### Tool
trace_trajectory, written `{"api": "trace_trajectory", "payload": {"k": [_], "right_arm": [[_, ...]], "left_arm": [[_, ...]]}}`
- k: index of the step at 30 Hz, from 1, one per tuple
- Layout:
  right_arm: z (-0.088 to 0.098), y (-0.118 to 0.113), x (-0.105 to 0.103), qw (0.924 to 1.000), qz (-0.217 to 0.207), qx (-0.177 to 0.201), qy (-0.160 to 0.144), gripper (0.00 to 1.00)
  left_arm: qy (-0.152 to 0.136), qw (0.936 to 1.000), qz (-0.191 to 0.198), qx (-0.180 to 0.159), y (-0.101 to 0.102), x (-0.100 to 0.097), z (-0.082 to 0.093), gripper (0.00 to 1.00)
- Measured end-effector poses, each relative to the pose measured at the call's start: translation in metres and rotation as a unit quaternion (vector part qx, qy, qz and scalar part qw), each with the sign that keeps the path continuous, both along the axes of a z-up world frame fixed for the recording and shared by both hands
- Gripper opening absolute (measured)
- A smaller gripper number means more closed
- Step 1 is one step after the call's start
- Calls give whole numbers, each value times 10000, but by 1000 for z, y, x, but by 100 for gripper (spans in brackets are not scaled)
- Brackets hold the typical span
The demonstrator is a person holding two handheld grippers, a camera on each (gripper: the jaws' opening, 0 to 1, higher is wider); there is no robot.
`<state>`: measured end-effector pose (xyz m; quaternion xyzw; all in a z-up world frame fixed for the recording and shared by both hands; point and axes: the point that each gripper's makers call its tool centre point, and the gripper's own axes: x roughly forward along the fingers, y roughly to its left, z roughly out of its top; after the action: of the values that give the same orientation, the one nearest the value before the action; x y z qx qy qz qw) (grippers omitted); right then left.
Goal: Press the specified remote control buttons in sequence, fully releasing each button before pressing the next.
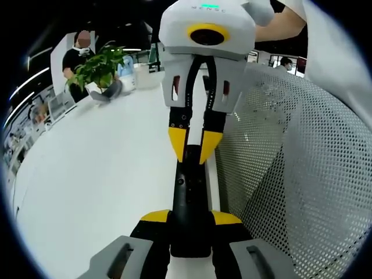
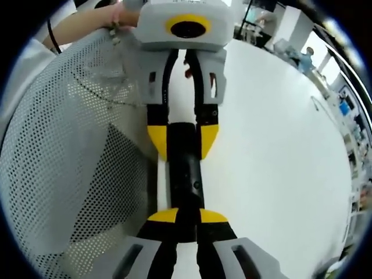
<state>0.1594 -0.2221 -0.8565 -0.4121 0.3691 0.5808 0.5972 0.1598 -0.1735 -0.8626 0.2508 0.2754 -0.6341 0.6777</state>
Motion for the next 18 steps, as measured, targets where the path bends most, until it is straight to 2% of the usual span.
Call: {"api": "trace_trajectory", "payload": {"k": [3,8,14,18], "right_arm": [[0,0,-1,9999,-49,117,-66,7],[0,0,-2,9997,95,76,-201,5],[1,-1,0,9999,-54,150,-9,4],[0,0,-1,9999,-47,128,-25,4]], "left_arm": [[-1,10000,0,2,0,0,0,25],[2,10000,6,-3,0,0,0,25],[0,10000,4,-9,0,-1,0,25],[3,10000,2,-15,0,-1,1,25]]}}
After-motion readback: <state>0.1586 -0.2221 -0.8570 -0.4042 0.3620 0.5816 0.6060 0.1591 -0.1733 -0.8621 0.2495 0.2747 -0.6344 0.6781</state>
